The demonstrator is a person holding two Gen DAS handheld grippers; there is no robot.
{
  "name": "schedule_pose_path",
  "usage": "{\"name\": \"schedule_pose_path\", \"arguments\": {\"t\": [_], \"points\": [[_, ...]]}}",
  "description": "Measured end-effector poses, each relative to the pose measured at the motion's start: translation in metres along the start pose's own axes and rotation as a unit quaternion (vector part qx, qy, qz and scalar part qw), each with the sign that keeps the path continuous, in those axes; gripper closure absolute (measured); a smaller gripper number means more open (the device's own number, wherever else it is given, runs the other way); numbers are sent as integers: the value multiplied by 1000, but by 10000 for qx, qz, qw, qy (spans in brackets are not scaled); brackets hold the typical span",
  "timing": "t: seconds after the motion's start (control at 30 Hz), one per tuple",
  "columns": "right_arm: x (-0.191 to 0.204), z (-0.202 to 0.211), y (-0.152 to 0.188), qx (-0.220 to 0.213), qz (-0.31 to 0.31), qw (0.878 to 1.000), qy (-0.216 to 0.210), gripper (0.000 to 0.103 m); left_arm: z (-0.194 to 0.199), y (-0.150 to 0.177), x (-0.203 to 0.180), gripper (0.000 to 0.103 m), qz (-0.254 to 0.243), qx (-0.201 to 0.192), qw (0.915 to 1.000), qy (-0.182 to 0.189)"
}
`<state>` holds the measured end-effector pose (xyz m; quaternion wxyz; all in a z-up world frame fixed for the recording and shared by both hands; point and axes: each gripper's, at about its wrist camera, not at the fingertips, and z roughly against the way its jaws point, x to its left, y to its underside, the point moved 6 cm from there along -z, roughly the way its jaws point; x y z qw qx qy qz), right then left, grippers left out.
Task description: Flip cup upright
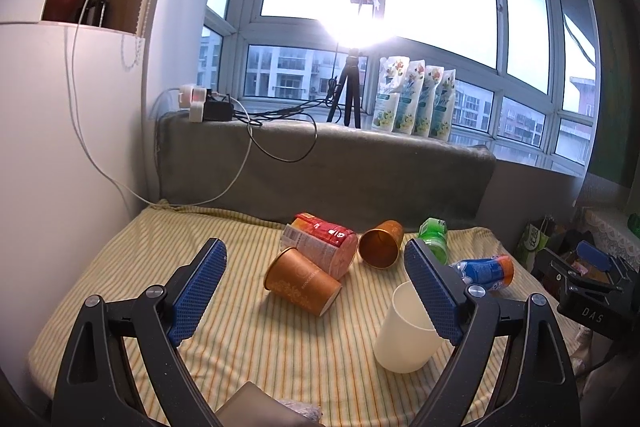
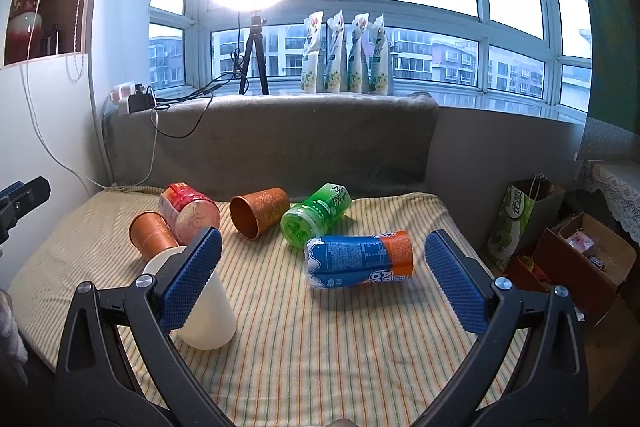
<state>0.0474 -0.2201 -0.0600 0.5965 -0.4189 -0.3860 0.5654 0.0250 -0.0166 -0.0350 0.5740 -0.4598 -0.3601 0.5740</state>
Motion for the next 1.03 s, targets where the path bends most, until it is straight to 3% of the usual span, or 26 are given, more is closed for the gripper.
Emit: {"name": "schedule_pose_path", "arguments": {"t": [1.03], "points": [[1,-3,11,111,52,9997,-198,0,0,-1,-3,12,-91,-39,9999,-42]]}}
